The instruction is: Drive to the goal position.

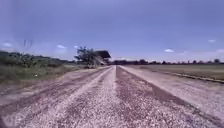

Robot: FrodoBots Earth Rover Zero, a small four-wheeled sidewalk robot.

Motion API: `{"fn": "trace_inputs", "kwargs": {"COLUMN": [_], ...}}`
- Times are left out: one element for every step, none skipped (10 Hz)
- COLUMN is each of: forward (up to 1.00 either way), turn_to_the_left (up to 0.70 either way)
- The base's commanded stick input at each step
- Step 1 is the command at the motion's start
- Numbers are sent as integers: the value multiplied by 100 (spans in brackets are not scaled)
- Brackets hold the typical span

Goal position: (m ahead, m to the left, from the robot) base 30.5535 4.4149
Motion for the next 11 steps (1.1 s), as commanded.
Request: {"fn": "trace_inputs", "kwargs": {"forward": [85,85,85,85,85,85,85,85,85,85,85], "turn_to_the_left": [0,0,0,-23,-15,-1,0,0,0,0,0]}}
